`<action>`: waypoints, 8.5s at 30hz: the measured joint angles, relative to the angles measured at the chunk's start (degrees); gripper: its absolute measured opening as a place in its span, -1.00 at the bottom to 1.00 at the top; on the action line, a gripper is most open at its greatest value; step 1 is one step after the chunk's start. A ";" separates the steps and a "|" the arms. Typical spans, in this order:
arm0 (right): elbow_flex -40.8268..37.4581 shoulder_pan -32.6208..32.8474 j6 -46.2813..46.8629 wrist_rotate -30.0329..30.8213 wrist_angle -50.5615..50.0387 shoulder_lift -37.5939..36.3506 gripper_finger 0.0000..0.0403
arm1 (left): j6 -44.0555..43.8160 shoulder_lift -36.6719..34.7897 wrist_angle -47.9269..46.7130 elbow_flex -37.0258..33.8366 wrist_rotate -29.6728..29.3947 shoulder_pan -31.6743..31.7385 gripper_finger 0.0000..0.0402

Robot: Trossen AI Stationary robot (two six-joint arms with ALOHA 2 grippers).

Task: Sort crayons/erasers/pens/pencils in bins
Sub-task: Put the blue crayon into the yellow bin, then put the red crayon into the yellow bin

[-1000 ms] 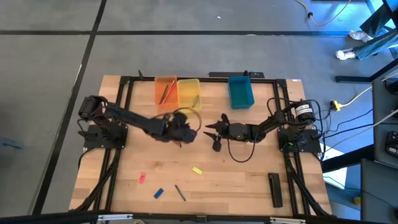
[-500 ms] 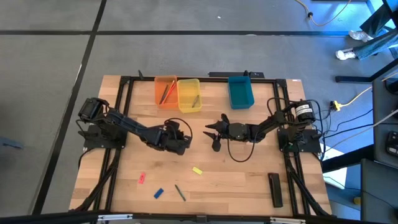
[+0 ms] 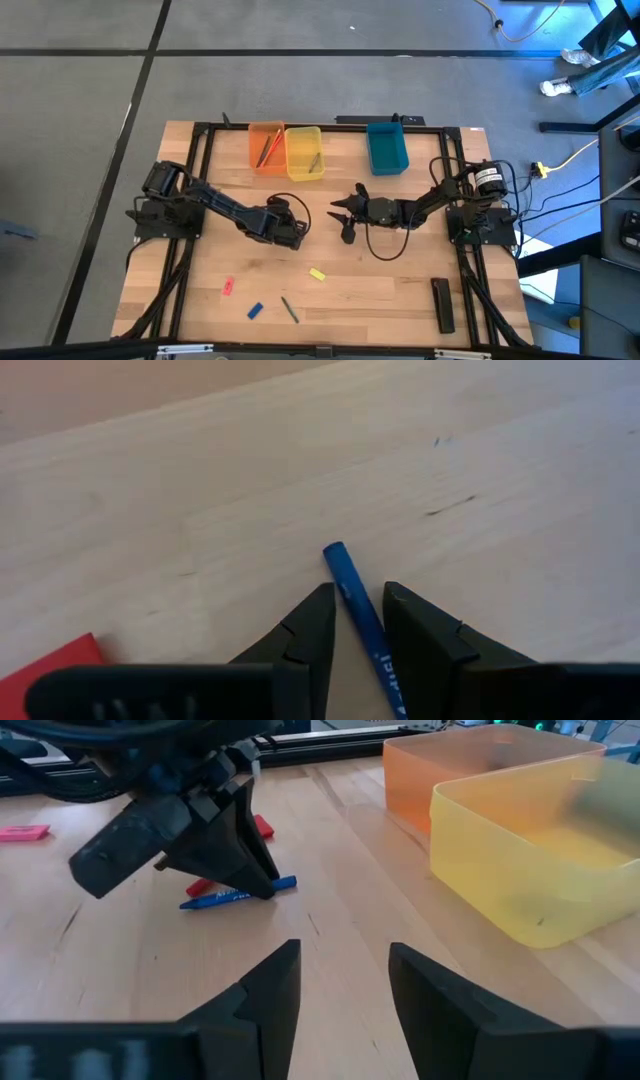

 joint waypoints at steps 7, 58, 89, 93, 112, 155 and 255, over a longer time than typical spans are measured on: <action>0.00 0.00 0.01 -0.01 0.01 0.00 -0.22 | 0.37 0.11 -0.43 -0.11 0.46 -0.52 -0.79; -0.04 -0.13 -0.69 -0.04 -1.35 0.00 -0.22 | 57.04 1.83 8.01 22.17 11.98 39.63 -0.94; -0.04 -0.13 -1.74 0.06 -1.42 0.00 -0.22 | 52.58 9.54 8.86 22.25 15.74 41.17 -0.58; -0.02 -0.13 -1.76 0.07 -1.42 0.00 -0.22 | 53.50 9.54 8.63 22.27 16.60 40.53 -0.55; 0.02 -0.13 -3.07 0.01 -1.58 0.00 -0.22 | 52.66 -1.16 -21.65 30.08 7.66 23.29 -0.57; 0.00 -0.11 -0.16 -4.55 -0.54 0.00 -0.22 | 24.77 -1.72 -45.65 18.78 22.06 -11.59 -0.57; -0.02 -1.81 -0.43 -5.76 -3.78 -0.02 -0.22 | 81.53 -7.22 -12.31 21.62 9.98 26.30 -0.92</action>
